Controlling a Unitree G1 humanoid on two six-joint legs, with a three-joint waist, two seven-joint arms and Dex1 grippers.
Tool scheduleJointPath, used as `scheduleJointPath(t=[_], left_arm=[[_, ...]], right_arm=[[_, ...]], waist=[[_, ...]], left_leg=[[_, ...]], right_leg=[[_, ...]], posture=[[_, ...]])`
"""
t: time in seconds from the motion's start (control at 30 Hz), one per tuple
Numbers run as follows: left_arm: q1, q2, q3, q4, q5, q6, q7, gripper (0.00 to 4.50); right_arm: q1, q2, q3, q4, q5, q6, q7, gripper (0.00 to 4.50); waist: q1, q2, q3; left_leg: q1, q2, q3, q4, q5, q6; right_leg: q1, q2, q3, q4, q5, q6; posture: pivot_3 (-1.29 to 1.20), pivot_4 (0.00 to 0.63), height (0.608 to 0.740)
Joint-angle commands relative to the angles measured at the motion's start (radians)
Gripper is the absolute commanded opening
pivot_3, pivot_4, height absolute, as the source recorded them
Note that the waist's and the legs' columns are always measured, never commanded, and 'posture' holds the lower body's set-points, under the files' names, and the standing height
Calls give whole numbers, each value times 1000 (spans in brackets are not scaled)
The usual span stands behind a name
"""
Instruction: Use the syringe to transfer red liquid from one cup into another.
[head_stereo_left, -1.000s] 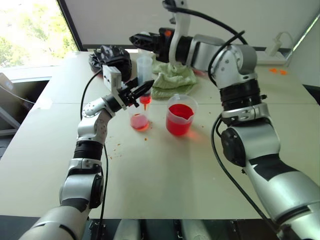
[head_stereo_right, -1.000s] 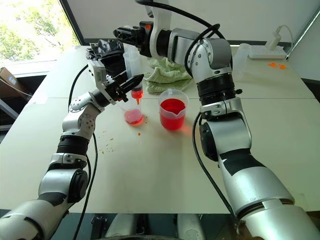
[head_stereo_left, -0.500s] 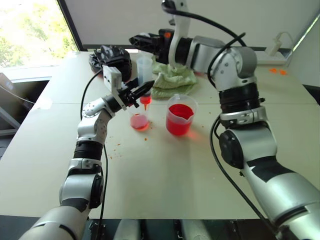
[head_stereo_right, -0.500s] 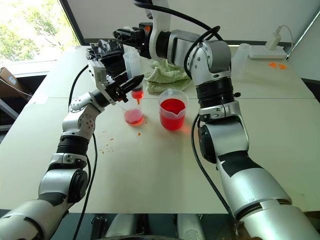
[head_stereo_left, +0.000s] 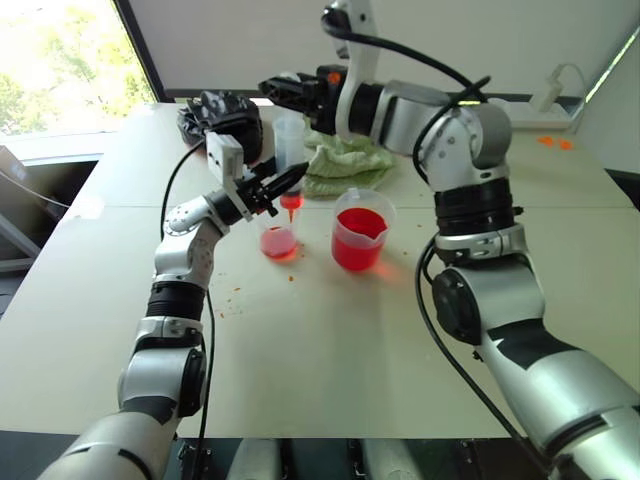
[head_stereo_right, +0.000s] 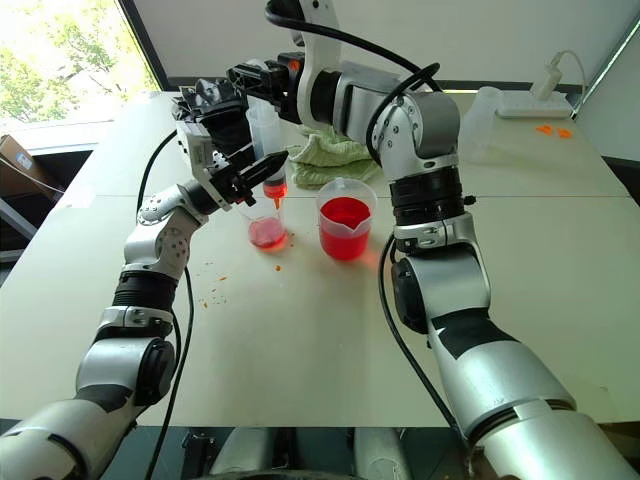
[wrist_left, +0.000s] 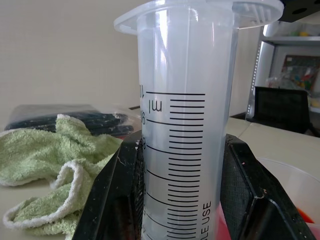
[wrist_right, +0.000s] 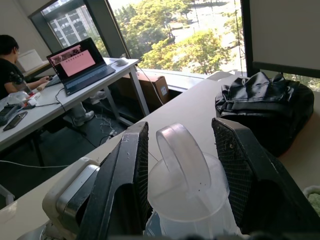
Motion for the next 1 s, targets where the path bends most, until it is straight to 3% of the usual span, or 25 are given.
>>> scheduleJointPath(t=[0.03, 0.47, 1.0], left_arm=[[-20, 29, 49, -87, -43, 16, 28, 1418], [20, 56, 71, -241, -93, 104, 76, 1418], [64, 103, 90, -287, -95, 129, 101, 1418]], right_arm=[[8, 29, 23, -45, 14, 44, 17, 1439], [13, 55, 18, -77, 19, 82, 18, 1439], [80, 103, 57, -108, -5, 79, 28, 1439]], waist=[[-2, 0, 0], [-15, 0, 0], [-23, 0, 0]], left_leg=[[0, 0, 0, 0, 0, 0], [0, 0, -1, 0, 0, 0], [0, 0, -1, 0, 0, -1]], right_leg=[[0, 0, 0, 0, 0, 0], [0, 0, 0, 1, 0, 0], [0, 0, 0, 1, 0, 0]], posture=[[0, 150, 711], [0, 150, 711], [0, 150, 711]])
